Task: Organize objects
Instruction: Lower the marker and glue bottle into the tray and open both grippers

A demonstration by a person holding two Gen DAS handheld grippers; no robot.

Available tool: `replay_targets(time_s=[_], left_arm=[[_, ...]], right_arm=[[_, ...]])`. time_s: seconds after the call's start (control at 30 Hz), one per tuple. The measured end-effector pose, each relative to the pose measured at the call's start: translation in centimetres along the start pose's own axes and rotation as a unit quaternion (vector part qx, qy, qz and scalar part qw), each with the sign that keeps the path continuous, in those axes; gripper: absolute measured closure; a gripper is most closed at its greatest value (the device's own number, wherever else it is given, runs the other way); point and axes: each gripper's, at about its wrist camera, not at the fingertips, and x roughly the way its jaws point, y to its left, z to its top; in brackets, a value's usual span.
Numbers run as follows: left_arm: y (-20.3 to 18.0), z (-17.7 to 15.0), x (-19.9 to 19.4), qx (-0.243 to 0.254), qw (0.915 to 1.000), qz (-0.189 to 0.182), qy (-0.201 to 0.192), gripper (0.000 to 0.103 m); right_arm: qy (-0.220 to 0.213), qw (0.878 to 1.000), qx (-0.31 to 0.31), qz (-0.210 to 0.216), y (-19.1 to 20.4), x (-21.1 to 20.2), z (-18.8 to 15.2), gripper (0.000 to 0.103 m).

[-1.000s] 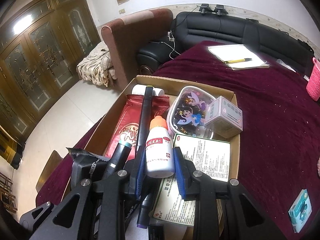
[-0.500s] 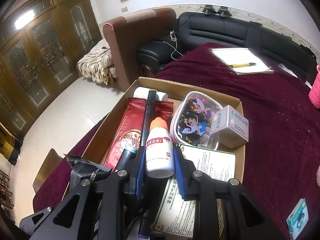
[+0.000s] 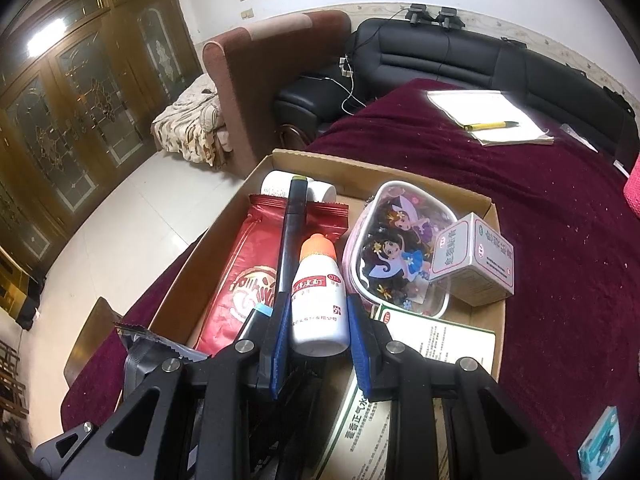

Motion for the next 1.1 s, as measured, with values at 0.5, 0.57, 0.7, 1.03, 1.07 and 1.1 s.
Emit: replay_targets(time_s=[0.5, 0.57, 0.7, 1.03, 1.07, 1.1], left_arm=[[-0.33, 0.14, -0.08, 0.003, 1.0000, 0.004, -0.001, 0.086], [-0.32, 0.15, -0.08, 0.003, 1.0000, 0.005, -0.001, 0.086], [-0.27, 0.17, -0.09, 0.002, 1.0000, 0.004, -0.001, 0.086], [-0.12, 0.15, -0.34, 0.004, 1.0000, 0.006, -0.002, 0.086], [-0.12, 0.15, -0.35, 0.003, 1.0000, 0.007, -0.002, 0.086], [-0.17, 0.14, -0.39, 0.004, 1.0000, 0.007, -0.002, 0.086]], right_arm=[[-0.001, 1.000, -0.002, 0.003, -0.06, 0.39, 0.17, 0.072], [-0.002, 1.000, -0.002, 0.003, -0.05, 0.39, 0.17, 0.072], [-0.002, 1.000, -0.002, 0.003, -0.01, 0.39, 0.18, 0.072], [0.001, 1.000, -0.003, 0.005, -0.02, 0.37, 0.14, 0.072], [0.002, 1.000, -0.004, 0.004, -0.03, 0.33, 0.12, 0.072], [0.002, 1.000, -0.005, 0.004, 0.01, 0.30, 0.08, 0.072]])
